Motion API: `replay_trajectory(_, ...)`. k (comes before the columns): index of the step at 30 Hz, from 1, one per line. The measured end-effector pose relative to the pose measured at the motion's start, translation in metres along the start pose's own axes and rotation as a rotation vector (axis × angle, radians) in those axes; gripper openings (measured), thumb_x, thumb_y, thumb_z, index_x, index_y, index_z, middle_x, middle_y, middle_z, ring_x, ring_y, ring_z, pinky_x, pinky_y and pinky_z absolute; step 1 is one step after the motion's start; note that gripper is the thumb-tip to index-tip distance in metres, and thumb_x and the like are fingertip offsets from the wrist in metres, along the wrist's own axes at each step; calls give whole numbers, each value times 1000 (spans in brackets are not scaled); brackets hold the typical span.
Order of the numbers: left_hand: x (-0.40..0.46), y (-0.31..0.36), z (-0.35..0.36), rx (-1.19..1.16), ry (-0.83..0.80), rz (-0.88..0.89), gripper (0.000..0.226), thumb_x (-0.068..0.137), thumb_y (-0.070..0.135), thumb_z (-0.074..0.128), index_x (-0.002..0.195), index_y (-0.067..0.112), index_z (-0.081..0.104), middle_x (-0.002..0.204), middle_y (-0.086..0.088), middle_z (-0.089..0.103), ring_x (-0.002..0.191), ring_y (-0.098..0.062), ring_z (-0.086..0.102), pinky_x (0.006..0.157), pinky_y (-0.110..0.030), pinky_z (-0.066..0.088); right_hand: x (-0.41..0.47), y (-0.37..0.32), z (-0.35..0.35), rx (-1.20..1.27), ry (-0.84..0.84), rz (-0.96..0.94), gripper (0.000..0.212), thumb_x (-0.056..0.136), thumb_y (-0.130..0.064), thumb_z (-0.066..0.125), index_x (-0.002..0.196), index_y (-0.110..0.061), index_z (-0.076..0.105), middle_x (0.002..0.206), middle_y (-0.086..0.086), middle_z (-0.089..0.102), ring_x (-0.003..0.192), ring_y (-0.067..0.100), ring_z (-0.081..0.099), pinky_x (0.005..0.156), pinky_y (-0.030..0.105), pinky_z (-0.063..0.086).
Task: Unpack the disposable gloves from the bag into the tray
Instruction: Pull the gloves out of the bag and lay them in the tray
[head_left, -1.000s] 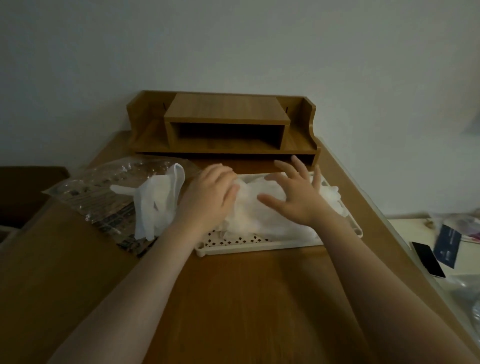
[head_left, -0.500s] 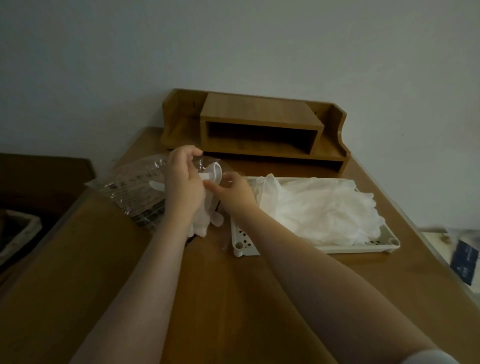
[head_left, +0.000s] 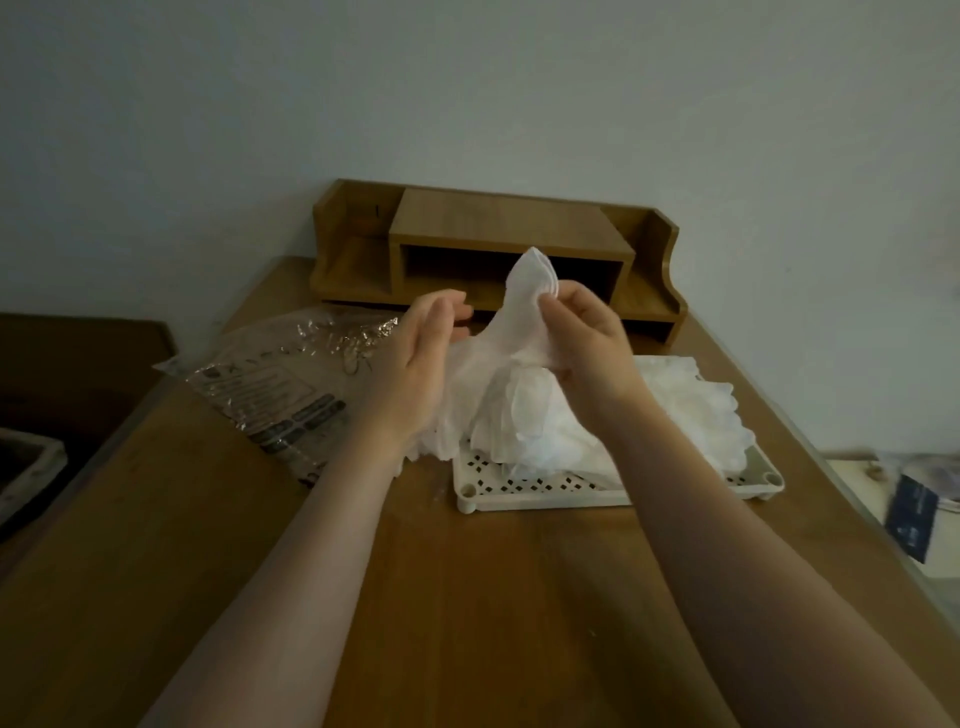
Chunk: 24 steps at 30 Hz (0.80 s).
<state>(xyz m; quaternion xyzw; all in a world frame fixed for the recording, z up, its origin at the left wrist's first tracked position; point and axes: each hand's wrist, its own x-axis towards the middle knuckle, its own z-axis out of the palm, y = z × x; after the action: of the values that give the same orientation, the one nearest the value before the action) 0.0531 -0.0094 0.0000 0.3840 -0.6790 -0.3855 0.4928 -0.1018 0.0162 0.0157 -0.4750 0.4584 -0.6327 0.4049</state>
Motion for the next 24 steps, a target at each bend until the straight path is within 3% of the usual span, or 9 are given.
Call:
replay_trajectory(4, -4, 18, 15, -131, -121, -5, 47, 92, 58, 28, 118, 28, 53, 119, 10, 59, 109, -4, 57, 96, -29, 46, -6, -26, -29, 41, -196, -20, 17, 94, -20, 53, 85, -12, 65, 79, 2, 60, 70, 14, 59, 62, 24, 51)
replay_trajectory(7, -2, 40, 23, -218, -254, -34, 35, 87, 48, 56, 118, 32, 55, 116, 16, 61, 108, 1, 57, 90, -22, 46, -3, -42, -45, 62, -395, 64, 20, 86, -26, 62, 82, -6, 62, 75, 7, 56, 67, 18, 54, 61, 25, 49)
replay_trajectory(9, 3, 53, 25, -244, -371, -95, 43, 72, 42, 76, 110, 30, 59, 106, 11, 66, 99, -5, 64, 82, -24, 52, -2, -50, -53, 93, -509, 167, 17, 85, -22, 64, 85, -5, 65, 78, 10, 60, 68, 20, 59, 62, 28, 53)
replay_trajectory(11, 6, 67, 29, -158, -443, -113, 37, 64, 40, 77, 96, 24, 65, 89, 7, 69, 85, -9, 67, 73, -24, 53, -3, -56, -61, 86, -561, 246, 16, 83, -21, 66, 85, -5, 68, 79, 10, 65, 67, 19, 65, 62, 28, 56)
replay_trajectory(14, 7, 76, 40, -16, -357, -110, 15, 80, 36, 69, 86, 22, 69, 79, 2, 70, 74, -12, 67, 63, -24, 51, -6, -60, -69, 87, -501, 352, 33, 89, -34, 53, 73, -13, 73, 73, 3, 68, 66, 14, 67, 60, 25, 56)
replay_trajectory(16, 5, 80, 46, -100, -350, -146, 15, 89, 33, 61, 84, 20, 68, 74, 0, 67, 68, -15, 64, 62, -27, 49, -8, -57, -74, 125, -444, 380, 54, 89, -52, 38, 72, -17, 76, 76, 2, 70, 72, 13, 68, 66, 25, 55)
replay_trajectory(19, 7, 78, 54, -312, -315, -236, 18, 93, 28, 55, 84, 16, 65, 80, -2, 65, 76, -15, 64, 69, -28, 51, -13, -42, -81, 270, -441, 397, 71, 80, -68, 42, 116, -12, 68, 115, 10, 66, 107, 25, 63, 93, 38, 50)
replay_trajectory(21, 8, 77, 57, -491, -246, -321, 15, 94, 25, 54, 90, 15, 65, 89, -6, 65, 86, -18, 64, 75, -29, 51, -15, -30, -88, 256, -473, 370, 67, 77, -63, 59, 120, -12, 64, 117, 10, 64, 108, 26, 61, 93, 40, 50)
replay_trajectory(24, 8, 74, 57, -710, -171, -450, 11, 92, 23, 56, 92, 14, 63, 85, -5, 67, 85, -20, 64, 79, -34, 51, -17, -21, -94, 140, -445, 290, 47, 80, -36, 71, 113, -4, 59, 106, 9, 64, 99, 24, 62, 88, 37, 53)
